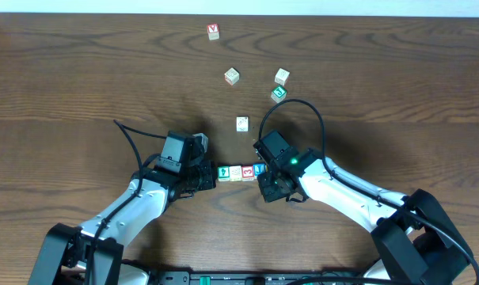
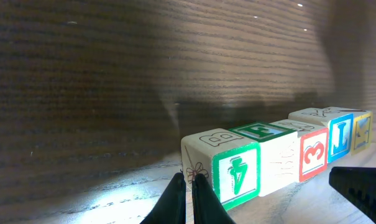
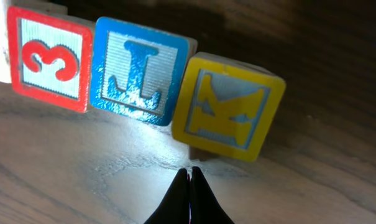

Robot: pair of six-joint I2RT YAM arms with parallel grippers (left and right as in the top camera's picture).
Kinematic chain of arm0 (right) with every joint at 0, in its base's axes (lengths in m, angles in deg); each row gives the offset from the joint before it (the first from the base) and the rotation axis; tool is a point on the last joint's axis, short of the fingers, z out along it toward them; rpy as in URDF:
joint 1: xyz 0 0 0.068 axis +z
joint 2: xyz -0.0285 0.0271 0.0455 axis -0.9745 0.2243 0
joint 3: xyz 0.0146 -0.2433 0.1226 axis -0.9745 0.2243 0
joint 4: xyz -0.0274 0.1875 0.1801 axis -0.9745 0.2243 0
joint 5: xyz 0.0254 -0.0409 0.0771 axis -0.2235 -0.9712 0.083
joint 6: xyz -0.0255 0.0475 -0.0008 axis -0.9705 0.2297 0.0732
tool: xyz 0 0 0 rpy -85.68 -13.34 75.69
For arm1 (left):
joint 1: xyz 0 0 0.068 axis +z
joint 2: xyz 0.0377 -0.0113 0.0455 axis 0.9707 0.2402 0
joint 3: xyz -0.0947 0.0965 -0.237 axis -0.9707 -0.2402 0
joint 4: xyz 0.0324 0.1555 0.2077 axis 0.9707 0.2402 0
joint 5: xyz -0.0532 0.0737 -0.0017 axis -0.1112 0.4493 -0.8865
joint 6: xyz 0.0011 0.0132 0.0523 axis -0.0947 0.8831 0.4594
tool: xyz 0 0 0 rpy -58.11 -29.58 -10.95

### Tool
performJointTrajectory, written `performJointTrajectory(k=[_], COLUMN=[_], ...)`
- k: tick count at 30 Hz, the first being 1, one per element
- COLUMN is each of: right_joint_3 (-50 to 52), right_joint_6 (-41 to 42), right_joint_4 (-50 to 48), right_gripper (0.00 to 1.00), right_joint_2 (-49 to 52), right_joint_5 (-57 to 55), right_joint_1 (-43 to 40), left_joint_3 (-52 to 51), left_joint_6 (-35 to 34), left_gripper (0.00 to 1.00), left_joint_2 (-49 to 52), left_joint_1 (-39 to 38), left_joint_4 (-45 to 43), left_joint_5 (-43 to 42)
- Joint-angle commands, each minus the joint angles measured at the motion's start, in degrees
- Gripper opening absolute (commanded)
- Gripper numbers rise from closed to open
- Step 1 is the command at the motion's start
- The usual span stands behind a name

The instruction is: Lift 5 blocks

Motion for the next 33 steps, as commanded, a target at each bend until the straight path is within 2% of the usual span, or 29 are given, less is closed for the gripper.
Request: performJointTrajectory(k=[1,33], right_joint_3=[0.2,0.2], right_joint_6=[-0.5,-1.57], right_joint_4=[-0.44,-3.37], right_gripper=[0.01,0.01], right_joint_2=[0.33,0.33], right_joint_5=[-3.02,-3.96], right_joint_1=[0.17,0.17], left_joint_3=[-0.24,-0.24], left_joint_6=[0.09,0.09], left_gripper=[0.08,0.07], left_joint_2=[-0.15,-0.15], left_joint_1=[0.2,0.2], left_joint_4=[0.24,0.24], left_joint_5=[-0.33,-0.33])
